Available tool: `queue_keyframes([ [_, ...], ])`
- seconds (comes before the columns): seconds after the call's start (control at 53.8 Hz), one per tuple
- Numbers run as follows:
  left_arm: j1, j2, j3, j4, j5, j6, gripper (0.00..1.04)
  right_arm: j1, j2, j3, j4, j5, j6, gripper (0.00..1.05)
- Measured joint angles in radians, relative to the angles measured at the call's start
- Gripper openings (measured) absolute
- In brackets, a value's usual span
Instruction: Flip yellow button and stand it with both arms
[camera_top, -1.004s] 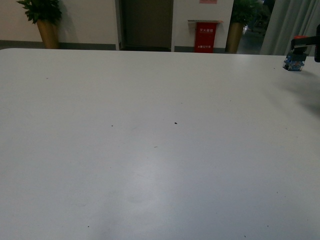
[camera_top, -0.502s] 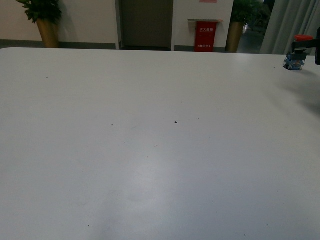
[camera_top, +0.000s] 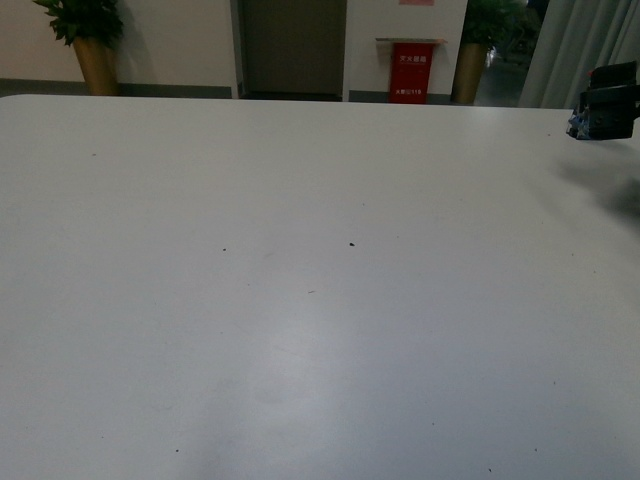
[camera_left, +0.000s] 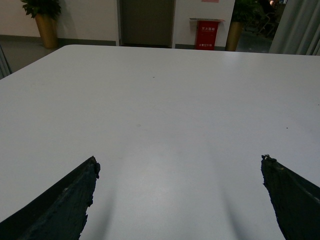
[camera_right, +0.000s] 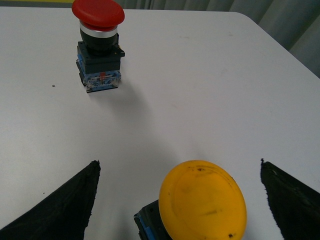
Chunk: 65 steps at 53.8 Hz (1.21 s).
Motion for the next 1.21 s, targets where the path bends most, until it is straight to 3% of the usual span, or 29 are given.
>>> queue_keyframes([
  [0.037, 0.000, 0.000, 0.000, 0.000, 0.000, 0.000, 0.98, 0.000, 0.000, 0.000, 0.000, 0.003, 0.001, 0.99],
  [0.855, 0.000, 0.000, 0.000, 0.000, 0.000, 0.000, 0.98, 0.012, -0.130, -0.037, -0.098, -0.009, 0.063, 0.97],
  [1.097, 0.000, 0.000, 0.000, 0.000, 0.000, 0.000, 0.98, 0.027, -0.291, -0.098, -0.149, -0.088, 0.090, 0.97],
  [1.208, 0.000, 0.000, 0.000, 0.000, 0.000, 0.000, 0.98, 0.037, -0.404, -0.155, -0.182, -0.188, 0.119, 0.97],
])
